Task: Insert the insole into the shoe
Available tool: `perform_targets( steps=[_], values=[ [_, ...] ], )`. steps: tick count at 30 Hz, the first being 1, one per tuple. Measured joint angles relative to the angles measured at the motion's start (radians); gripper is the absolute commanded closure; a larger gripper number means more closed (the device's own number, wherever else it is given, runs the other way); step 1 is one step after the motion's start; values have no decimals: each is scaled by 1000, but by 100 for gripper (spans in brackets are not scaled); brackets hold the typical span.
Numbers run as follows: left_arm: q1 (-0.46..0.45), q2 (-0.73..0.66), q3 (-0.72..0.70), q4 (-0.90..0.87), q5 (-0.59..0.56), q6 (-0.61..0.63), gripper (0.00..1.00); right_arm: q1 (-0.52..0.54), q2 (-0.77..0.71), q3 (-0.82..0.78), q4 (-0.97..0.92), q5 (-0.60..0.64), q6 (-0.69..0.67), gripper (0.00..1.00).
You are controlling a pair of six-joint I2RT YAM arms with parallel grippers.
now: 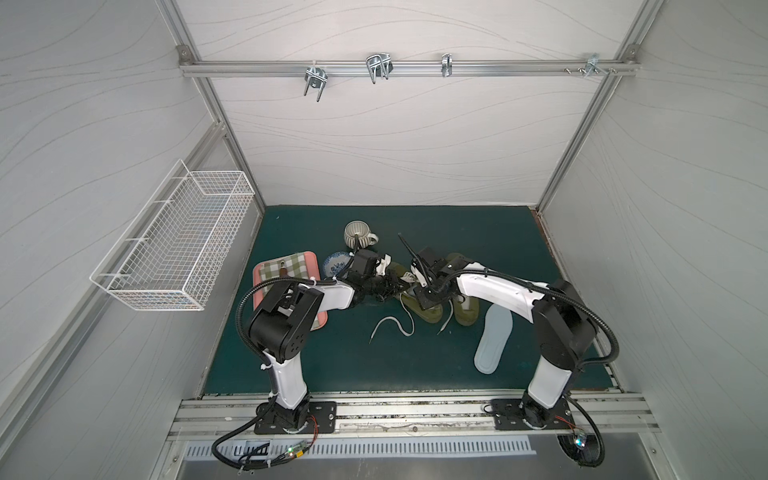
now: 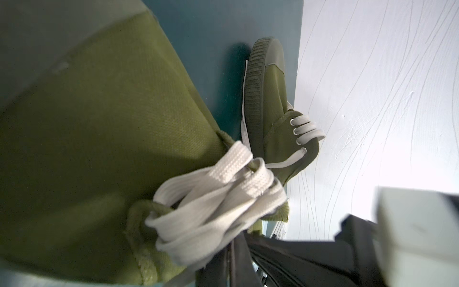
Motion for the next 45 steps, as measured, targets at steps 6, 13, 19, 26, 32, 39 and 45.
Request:
perform_targets(
  steps=[6,13,19,26,32,39,45],
  values=[
    [0,0,0,0,0,0,100,-14,11,-9,37,31,8,100],
    [0,0,-20,18,-1,-1,100,-65,114,-8,85,6,29,100],
    [0,0,-28,32,0,-8,100,22,108,-2,77,124,30,100],
    [0,0,-38,37,1,-11,100,43,119,13,54,240,84,100],
    [-1,0,-38,47,8,-12,100,11,166,58,7,274,106,100],
    [-2,0,-39,48,9,-15,100,49,157,55,-113,361,110,100],
    [-3,0,-38,47,15,-14,100,45,149,32,-168,404,118,100]
  ],
)
